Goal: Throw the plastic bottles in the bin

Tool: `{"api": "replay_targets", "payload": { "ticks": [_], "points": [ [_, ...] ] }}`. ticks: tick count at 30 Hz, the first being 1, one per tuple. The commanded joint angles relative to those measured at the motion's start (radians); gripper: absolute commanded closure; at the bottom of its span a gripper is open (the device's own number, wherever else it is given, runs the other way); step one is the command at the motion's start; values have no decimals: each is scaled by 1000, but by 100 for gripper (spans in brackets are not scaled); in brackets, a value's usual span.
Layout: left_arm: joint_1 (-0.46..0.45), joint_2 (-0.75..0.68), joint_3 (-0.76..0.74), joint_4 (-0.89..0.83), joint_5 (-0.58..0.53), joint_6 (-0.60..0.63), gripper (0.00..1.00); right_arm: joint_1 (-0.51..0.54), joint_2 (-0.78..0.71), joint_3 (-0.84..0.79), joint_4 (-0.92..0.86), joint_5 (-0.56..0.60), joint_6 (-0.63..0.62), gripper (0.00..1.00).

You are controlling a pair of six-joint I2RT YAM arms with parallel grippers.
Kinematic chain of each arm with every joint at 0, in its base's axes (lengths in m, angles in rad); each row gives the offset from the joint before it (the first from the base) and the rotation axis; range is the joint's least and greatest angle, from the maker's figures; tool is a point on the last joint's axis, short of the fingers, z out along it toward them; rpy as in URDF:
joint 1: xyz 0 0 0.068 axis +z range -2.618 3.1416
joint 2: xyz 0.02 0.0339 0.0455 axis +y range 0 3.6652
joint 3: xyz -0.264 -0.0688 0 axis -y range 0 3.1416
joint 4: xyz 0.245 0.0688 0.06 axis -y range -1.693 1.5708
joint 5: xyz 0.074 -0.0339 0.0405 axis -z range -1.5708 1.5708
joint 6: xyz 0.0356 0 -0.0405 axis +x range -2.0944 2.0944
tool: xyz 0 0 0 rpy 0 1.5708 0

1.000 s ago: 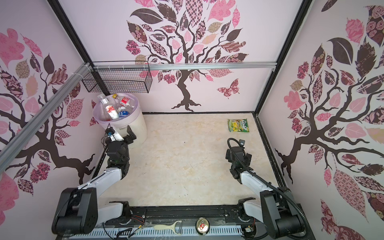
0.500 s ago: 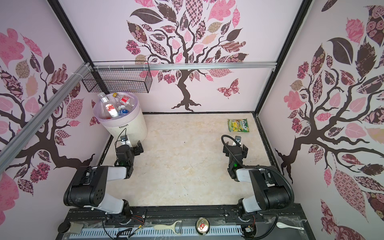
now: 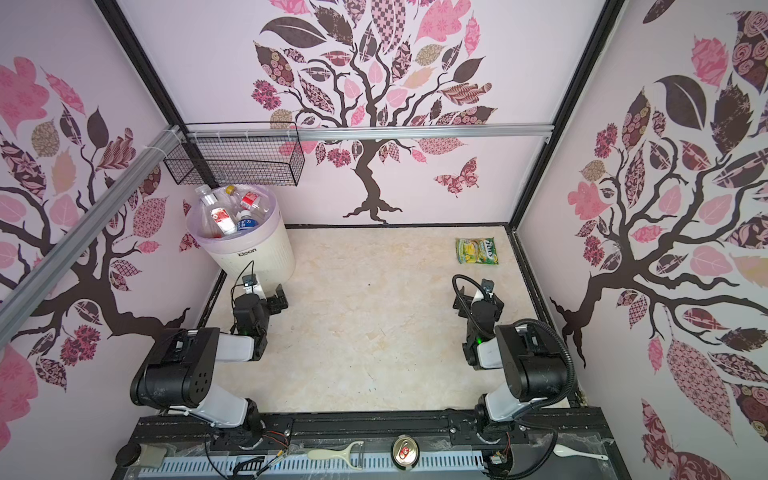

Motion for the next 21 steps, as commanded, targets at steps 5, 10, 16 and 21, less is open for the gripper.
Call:
{"api": "replay_targets", "payload": {
  "ticks": [5, 10, 16, 21],
  "points": [
    [-2, -4, 11, -7, -33, 6, 2, 6, -10, 41, -15, -10, 18, 0],
    [-3, -6, 10, -7, -33, 7, 2, 4, -8, 45, -22, -19, 13, 1],
    [-3, -7, 9, -7, -33, 8, 2, 6, -2, 53, -30, -30, 6, 0],
    [-3, -7, 10, -7, -33, 8, 2, 7, -8, 46, -26, -30, 8, 1]
  ]
}}
